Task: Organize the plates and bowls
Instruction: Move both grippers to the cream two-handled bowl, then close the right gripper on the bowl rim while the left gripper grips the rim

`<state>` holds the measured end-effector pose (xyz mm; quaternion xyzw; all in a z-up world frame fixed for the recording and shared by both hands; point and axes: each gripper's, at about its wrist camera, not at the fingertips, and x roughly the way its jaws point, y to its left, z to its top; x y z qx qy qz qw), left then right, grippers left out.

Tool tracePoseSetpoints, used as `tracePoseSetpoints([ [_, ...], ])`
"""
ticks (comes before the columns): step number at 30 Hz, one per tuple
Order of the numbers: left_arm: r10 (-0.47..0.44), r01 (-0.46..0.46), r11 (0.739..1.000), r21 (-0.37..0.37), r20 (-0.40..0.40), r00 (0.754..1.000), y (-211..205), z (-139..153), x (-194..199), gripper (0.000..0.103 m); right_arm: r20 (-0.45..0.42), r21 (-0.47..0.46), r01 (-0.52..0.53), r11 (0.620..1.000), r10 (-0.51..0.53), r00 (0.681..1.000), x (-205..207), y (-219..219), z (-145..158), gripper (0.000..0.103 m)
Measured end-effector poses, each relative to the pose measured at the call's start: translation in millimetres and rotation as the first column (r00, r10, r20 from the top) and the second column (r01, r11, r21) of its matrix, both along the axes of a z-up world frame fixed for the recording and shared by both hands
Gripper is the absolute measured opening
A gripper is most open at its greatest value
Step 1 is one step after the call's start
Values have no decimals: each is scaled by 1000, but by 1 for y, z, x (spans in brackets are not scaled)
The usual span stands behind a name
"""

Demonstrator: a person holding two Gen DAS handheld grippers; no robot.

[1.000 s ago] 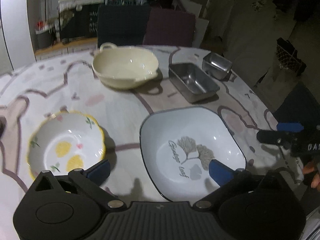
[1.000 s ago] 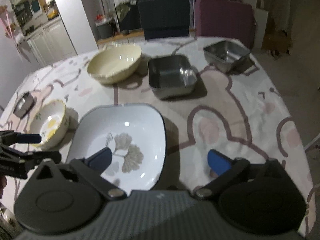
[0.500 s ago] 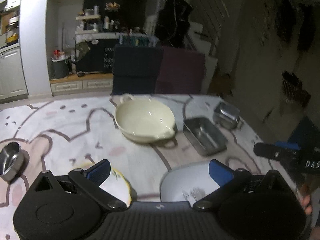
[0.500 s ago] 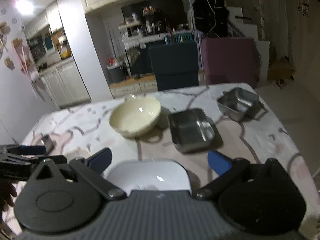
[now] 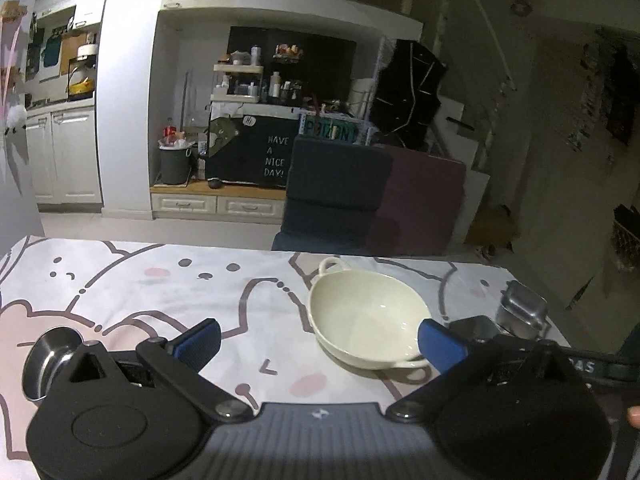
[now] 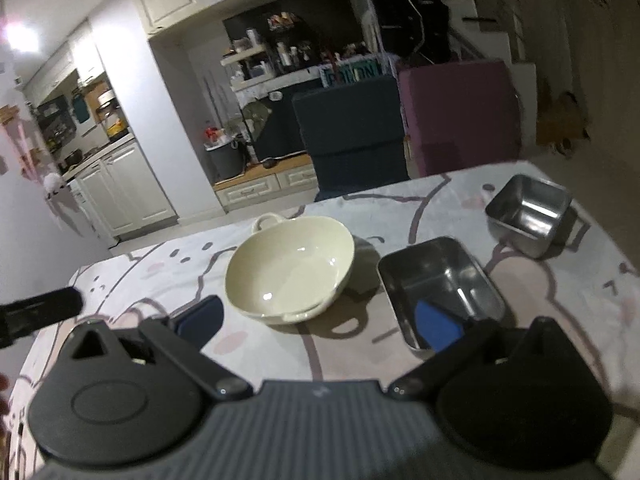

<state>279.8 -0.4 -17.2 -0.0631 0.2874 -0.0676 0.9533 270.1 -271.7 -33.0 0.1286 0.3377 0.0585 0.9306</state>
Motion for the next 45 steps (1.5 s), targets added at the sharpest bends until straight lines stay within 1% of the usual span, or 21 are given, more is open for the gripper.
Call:
tracePoseSetpoints([
  [3, 15, -15, 1000, -6, -37, 999, 6, -11, 17, 103, -45, 29, 29, 999, -28, 999, 25, 2, -16, 103],
  [6, 22, -25, 999, -36, -77, 997, 13, -24, 31, 103, -128, 125, 94, 988, -78, 989, 56, -5, -32, 103],
  [9, 34, -40, 997, -65, -98, 995, 17, -34, 44, 103, -187, 200, 154, 968, -116, 975, 78, -6, -50, 89],
  [11, 28, -38, 995, -95, -106, 994, 19, -40, 53, 103, -207, 196, 156, 968, -115, 972, 91, -3, -59, 77],
  [12, 18, -32, 991, -127, -111, 994, 21, -43, 58, 103, -214, 183, 155, 971, -115, 970, 97, -1, -63, 74],
  [14, 17, -45, 978, -205, -137, 990, 26, -50, 68, 103, -232, 167, 157, 973, -116, 966, 106, 2, -69, 64],
  [15, 22, -59, 969, -239, -155, 988, 29, -54, 72, 101, -243, 170, 160, 972, -116, 963, 110, 3, -73, 60],
  [17, 32, -85, 955, -284, -187, 982, 32, -61, 80, 98, -260, 189, 160, 969, -108, 960, 118, 1, -82, 44],
  [18, 31, -89, 952, -294, -195, 980, 33, -64, 83, 93, -265, 196, 158, 968, -103, 959, 121, 1, -85, 41],
  [20, 25, -87, 950, -299, -207, 978, 32, -70, 88, 90, -263, 202, 145, 969, -89, 961, 128, 4, -89, 30],
  [24, 15, -83, 950, -301, -220, 975, 33, -78, 97, 80, -258, 160, 138, 977, -93, 962, 131, 13, -89, 27],
  [26, 19, -94, 946, -312, -237, 971, 34, -84, 103, 75, -257, 119, 130, 984, -96, 962, 131, 17, -88, 20],
  [28, 22, -107, 942, -319, -260, 965, 36, -88, 107, 68, -253, 56, 104, 993, -86, 964, 133, 24, -87, 17],
  [30, 23, -115, 940, -321, -276, 961, 37, -94, 113, 62, -248, 0, 63, 998, -61, 967, 130, 33, -86, 18],
  [32, 31, -127, 939, -319, -291, 956, 39, -99, 118, 59, -255, -19, 32, 999, -36, 966, 126, 39, -82, 19],
  [35, 40, -143, 936, -322, -308, 951, 41, -107, 125, 55, -281, 12, -4, 1000, 7, 960, 119, 47, -80, 21],
  [37, 42, -147, 937, -317, -314, 948, 41, -111, 130, 55, -296, 43, -37, 998, 48, 954, 117, 48, -76, 15],
  [40, 44, -150, 939, -309, -322, 946, 39, -117, 137, 52, -281, 30, -109, 994, 113, 953, 109, 59, -68, 4],
  [42, 36, -147, 935, -323, -326, 945, 37, -120, 141, 51, -283, 73, -89, 993, 106, 953, 113, 58, -69, 5],
  [44, 28, -142, 933, -331, -328, 944, 35, -122, 145, 49, -291, 94, -41, 995, 67, 954, 118, 52, -72, 5],
  [45, 23, -139, 933, -332, -331, 943, 33, -124, 146, 46, -283, 109, -24, 994, 54, 958, 120, 49, -73, 5],
])
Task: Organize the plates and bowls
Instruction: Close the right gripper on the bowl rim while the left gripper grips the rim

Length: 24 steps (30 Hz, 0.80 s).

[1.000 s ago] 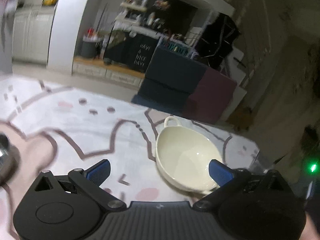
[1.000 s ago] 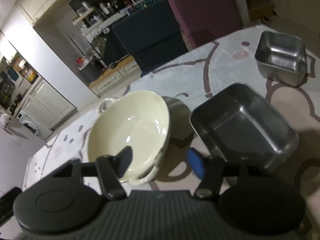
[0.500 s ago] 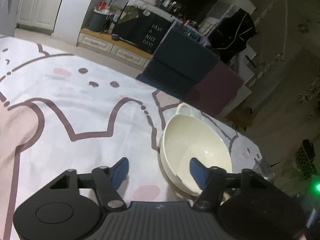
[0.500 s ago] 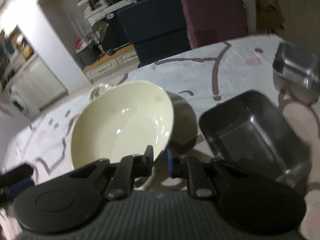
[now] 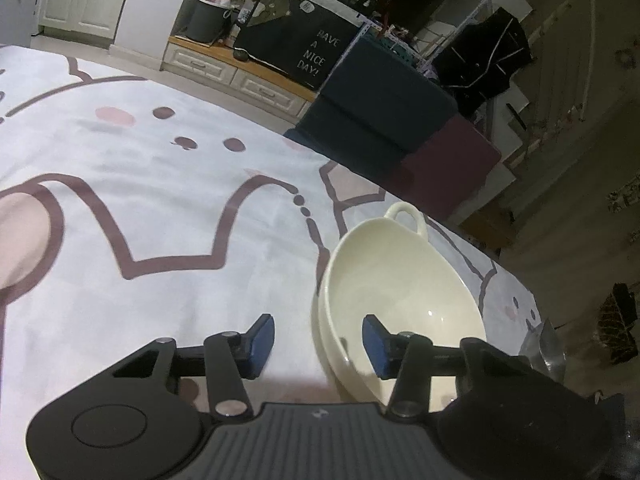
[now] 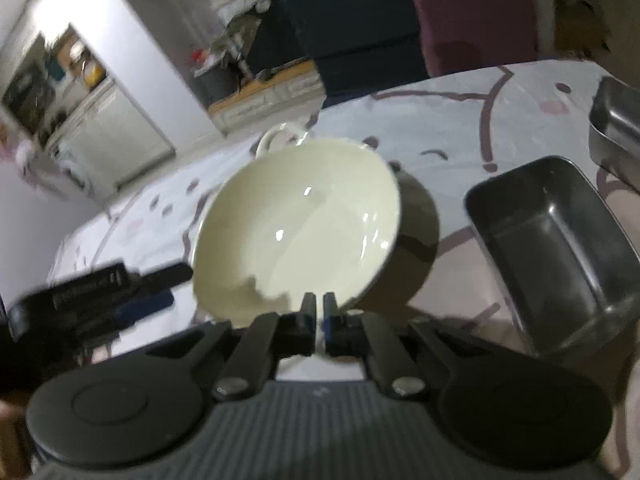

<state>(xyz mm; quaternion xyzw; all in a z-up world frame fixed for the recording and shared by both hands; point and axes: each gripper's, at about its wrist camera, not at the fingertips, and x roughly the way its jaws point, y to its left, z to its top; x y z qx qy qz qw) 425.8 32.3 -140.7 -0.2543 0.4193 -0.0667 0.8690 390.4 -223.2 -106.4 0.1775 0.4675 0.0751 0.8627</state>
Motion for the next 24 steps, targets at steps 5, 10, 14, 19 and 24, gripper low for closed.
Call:
tracePoseSetpoints([
  [5, -40, 40, 999, -1, -20, 999, -11, -8, 7, 20, 0, 54, 73, 996, -73, 997, 12, -17, -4, 7],
  [10, -79, 79, 993, 84, 0, 997, -22, -5, 7, 17, 20, 34, 95, 995, -96, 995, 16, -24, -3, 7],
  [14, -77, 77, 992, 96, -3, 997, -24, -5, 7, 17, 31, 23, 125, 992, -126, 992, 22, -26, -3, 8],
  [19, -53, 54, 998, 41, -24, 998, -19, -10, 12, 18, 44, -18, 165, 986, -164, 985, 32, -29, -3, 20],
  [24, -39, 39, 999, 0, -33, 999, -15, -14, 14, 18, 8, 25, 158, 987, -158, 987, 39, -39, -14, 20],
])
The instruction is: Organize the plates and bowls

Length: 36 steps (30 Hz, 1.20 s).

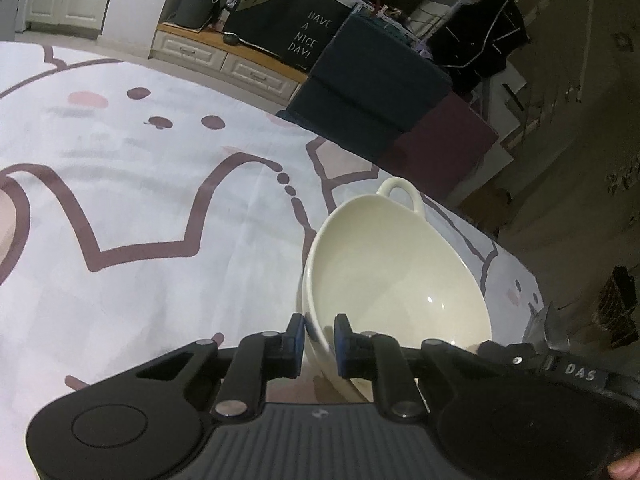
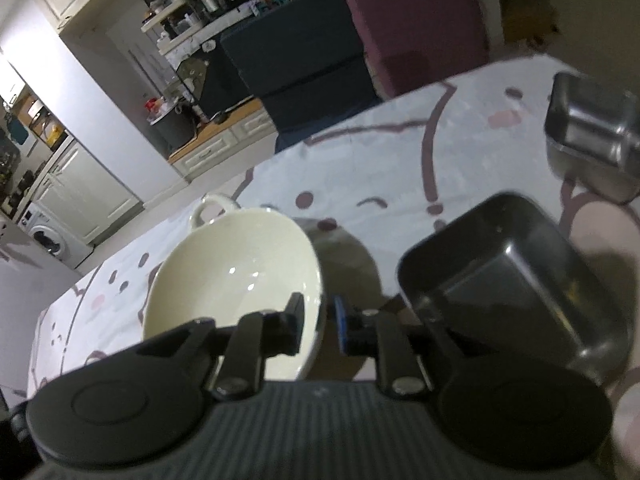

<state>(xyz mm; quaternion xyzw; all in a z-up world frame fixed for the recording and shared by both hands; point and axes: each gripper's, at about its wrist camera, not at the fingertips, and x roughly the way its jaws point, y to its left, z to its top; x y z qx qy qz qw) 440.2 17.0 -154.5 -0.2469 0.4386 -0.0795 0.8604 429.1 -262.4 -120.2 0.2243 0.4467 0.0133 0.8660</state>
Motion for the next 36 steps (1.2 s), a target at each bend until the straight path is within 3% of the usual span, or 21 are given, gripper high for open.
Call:
tracePoseSetpoints([
  [4, -10, 10, 1000, 12, 8, 1000, -2, 0, 0, 17, -10, 9, -16, 1000, 16, 1000, 6, 2, -7, 18],
  [7, -23, 22, 999, 33, 13, 1000, -3, 1, -1, 16, -9, -19, -31, 999, 31, 999, 9, 3, -11, 9],
  [14, -74, 74, 994, 79, -12, 997, 1, 6, -17, 15, -25, -74, -90, 993, 88, 996, -6, 15, -7, 9],
  [19, -57, 59, 997, 59, -32, 998, 5, 6, -10, 15, -61, -111, -137, 984, 131, 989, -9, 22, -6, 12],
  [24, -74, 79, 989, 121, -48, 996, -3, 5, 7, 15, -54, -67, -107, 992, 104, 993, 8, 16, -14, 13],
  [29, -101, 117, 980, 159, -100, 990, -6, 1, 24, 15, -73, -95, -140, 986, 134, 988, 20, 21, -21, 11],
  [36, -130, 141, 980, 140, -82, 988, -3, -6, 33, 15, -92, -67, -156, 986, 149, 985, 27, 19, -23, 11],
])
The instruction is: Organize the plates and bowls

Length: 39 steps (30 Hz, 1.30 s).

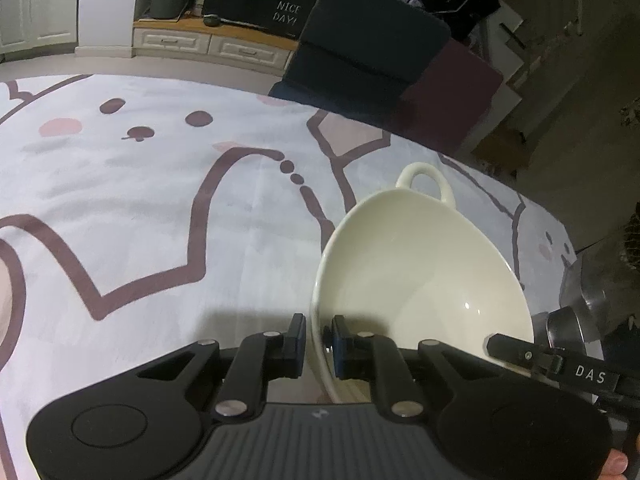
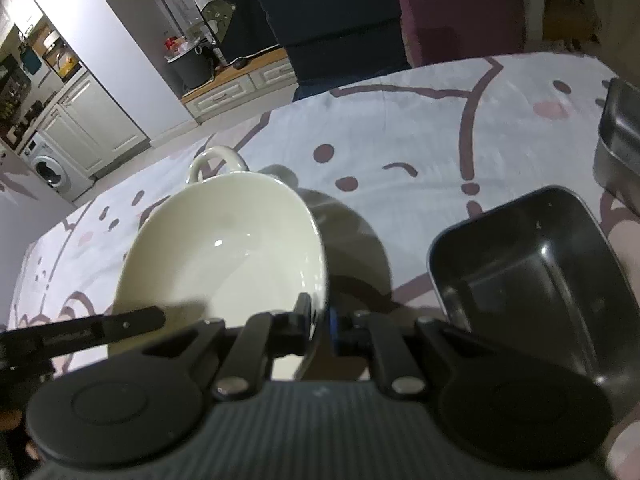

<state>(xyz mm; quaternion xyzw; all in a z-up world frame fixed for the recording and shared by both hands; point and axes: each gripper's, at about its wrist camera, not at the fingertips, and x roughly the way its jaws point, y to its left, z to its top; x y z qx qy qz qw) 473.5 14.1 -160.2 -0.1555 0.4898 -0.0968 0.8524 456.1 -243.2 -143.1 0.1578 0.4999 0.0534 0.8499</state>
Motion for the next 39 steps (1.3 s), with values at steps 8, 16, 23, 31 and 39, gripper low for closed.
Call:
tracePoseSetpoints([
  [8, 15, -15, 1000, -12, 8, 1000, 2, 0, 5, 18, -11, -1, -22, 1000, 22, 1000, 5, -2, 0, 11],
  [16, 2, -2, 1000, -4, 14, 1000, -2, 2, 5, 11, 0, -12, -41, 999, 41, 999, 3, -1, 1, 10],
  [23, -4, 5, 1000, -20, 24, 1000, 0, 0, 4, 10, 7, 1, -31, 1000, 31, 999, 2, -3, -1, 10],
  [31, 3, -2, 1000, -9, 24, 1000, -2, 1, 2, 9, 30, -73, -40, 997, 42, 999, -2, 10, 2, 11],
  [39, 0, 0, 1000, 6, 34, 999, -3, 4, -1, 10, 26, -92, -55, 994, 58, 998, -4, 16, 4, 11],
])
